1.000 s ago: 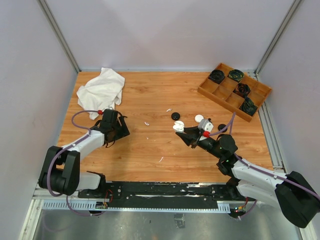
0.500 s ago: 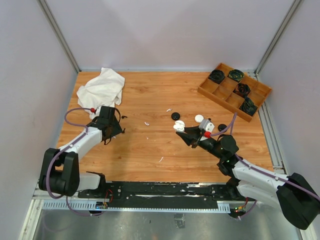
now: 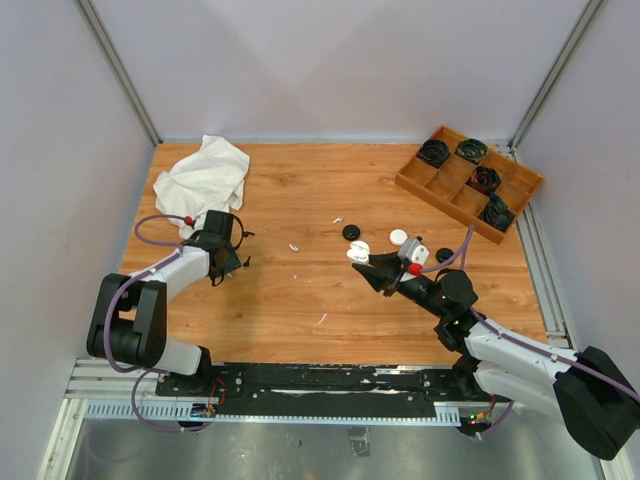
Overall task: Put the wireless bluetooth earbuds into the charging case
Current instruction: Pick up the earbud from the center of the board.
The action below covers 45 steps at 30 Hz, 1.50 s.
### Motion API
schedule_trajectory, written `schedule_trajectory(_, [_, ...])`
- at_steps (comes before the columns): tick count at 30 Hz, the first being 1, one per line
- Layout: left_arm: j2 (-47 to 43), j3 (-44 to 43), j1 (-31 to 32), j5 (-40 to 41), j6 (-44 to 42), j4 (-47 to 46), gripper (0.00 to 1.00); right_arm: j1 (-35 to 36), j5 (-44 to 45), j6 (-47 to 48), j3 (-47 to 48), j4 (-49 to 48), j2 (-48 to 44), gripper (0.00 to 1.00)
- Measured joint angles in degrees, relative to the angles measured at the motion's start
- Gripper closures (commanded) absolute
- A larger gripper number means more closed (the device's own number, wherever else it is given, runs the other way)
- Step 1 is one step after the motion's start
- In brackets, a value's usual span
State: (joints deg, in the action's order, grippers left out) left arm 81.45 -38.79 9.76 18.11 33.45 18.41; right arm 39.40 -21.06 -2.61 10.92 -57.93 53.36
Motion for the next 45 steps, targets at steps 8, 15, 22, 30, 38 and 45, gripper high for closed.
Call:
schedule_trajectory(8, [1.0, -0.4, -0.3, 0.4, -0.7, -0.9, 0.71, 0.0, -0.1, 0.0, 0.0, 0.0, 0.0, 0.96])
schedule_trajectory(15, [1.3, -0.6, -0.3, -0.4, -1.3, -1.5, 0.85, 0.0, -0.4, 0.0, 0.0, 0.0, 0.0, 0.96])
schedule_trajectory(22, [-0.4, 0.4, -0.3, -3.7, -1.3, -1.6, 0.9, 0.0, -0.6, 0.0, 0.0, 0.0, 0.0, 0.96])
schedule_trajectory(30, [-10.3, 2.1, 3.3, -3.7, -1.1, -0.2, 0.91, 0.0, -1.7, 0.0, 0.1, 0.0, 0.9, 0.97])
schedule_trajectory(38, [-18.8, 2.0, 11.8, 1.5, 0.0, 1.4, 0.92, 0.4, -2.8, -0.2, 0.9, -0.1, 1.9, 0.98])
schedule_trajectory(45, [-22.1, -1.0, 21.3, 7.8, 0.3, 1.8, 0.91, 1.4, -3.1, -0.1, 2.1, -0.1, 3.2, 0.98])
